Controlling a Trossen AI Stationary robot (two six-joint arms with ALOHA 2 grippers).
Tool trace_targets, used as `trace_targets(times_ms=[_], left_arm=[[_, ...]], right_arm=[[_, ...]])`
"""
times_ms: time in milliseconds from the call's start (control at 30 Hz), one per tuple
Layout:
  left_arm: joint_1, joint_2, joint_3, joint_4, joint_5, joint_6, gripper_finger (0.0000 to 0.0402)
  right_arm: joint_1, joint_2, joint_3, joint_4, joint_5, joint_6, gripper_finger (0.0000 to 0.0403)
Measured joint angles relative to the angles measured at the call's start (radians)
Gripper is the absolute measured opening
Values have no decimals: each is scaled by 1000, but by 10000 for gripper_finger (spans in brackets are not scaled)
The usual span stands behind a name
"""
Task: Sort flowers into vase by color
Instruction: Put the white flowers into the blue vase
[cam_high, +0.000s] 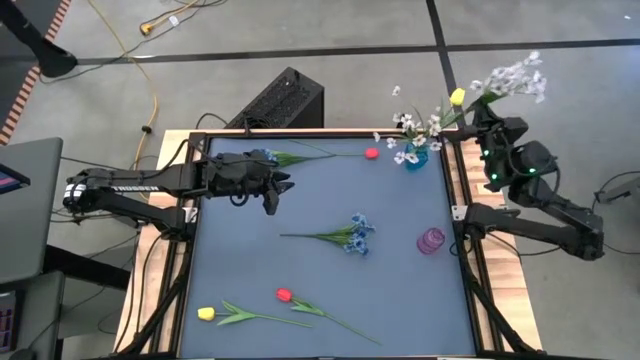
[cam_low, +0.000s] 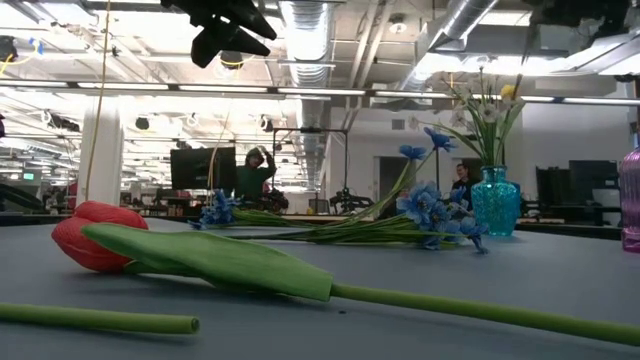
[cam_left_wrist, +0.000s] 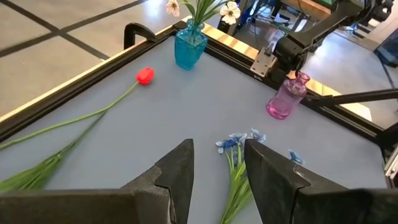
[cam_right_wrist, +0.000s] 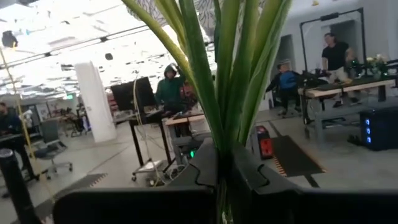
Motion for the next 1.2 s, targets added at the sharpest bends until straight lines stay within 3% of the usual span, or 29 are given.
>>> trace_targets(times_ms=[733, 1200], left_arm=[[0, 0, 0, 0, -11, -22, 130], [0, 0, 0, -1, 13, -34, 130]], right_arm=[[-16, 42, -173, 13, 1, 141, 39], [-85, 95, -182, 30, -6, 157, 39]])
